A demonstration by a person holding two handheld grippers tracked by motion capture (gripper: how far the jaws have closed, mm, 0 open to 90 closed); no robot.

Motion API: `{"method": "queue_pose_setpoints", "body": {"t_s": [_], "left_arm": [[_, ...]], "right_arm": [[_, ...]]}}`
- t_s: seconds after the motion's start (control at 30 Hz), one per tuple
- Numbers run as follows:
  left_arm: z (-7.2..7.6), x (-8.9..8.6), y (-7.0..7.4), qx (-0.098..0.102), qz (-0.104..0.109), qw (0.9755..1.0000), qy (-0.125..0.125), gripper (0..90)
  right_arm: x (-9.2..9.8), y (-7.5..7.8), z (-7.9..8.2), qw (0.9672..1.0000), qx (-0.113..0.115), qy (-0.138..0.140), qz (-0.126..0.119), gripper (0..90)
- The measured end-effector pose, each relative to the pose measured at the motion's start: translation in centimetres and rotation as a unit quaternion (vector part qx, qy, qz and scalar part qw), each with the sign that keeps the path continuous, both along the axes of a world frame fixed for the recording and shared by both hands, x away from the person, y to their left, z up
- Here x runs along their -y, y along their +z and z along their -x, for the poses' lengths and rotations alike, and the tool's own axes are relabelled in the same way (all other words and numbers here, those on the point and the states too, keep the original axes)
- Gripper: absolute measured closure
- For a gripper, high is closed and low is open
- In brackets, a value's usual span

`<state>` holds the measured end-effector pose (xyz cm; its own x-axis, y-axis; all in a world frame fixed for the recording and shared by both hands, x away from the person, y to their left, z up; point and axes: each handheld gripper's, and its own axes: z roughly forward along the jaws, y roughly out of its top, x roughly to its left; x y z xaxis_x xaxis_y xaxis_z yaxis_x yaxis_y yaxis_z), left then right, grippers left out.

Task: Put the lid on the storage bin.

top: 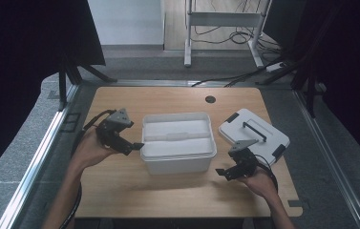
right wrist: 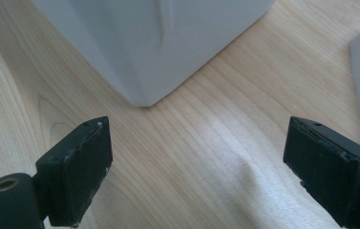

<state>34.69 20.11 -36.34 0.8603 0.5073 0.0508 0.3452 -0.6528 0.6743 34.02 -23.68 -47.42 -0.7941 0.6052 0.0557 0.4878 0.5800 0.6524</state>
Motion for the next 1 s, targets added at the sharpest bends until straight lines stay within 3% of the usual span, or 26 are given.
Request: {"method": "queue_pose_setpoints", "body": {"t_s": [0.37, 0.63, 1.0], "left_arm": [[3.1, -2.9, -5.9, -0.015, 0.000, 0.9977, 0.066, 0.0], [4.6, -3.0, -10.1, -0.021, 0.010, 0.9966, 0.079, 0.0], [5.3, -2.3, -14.4, -0.030, 0.018, 0.9952, 0.092, 0.0]], "right_arm": [[0.7, 1.9, -1.8, 1.0000, -0.004, -0.003, -0.002, 9.3], [1.2, 3.5, -3.6, 0.9998, 0.008, -0.009, 0.017, 9.3], [2.2, 4.6, -6.0, 0.9993, 0.004, -0.027, 0.026, 10.4]]}}
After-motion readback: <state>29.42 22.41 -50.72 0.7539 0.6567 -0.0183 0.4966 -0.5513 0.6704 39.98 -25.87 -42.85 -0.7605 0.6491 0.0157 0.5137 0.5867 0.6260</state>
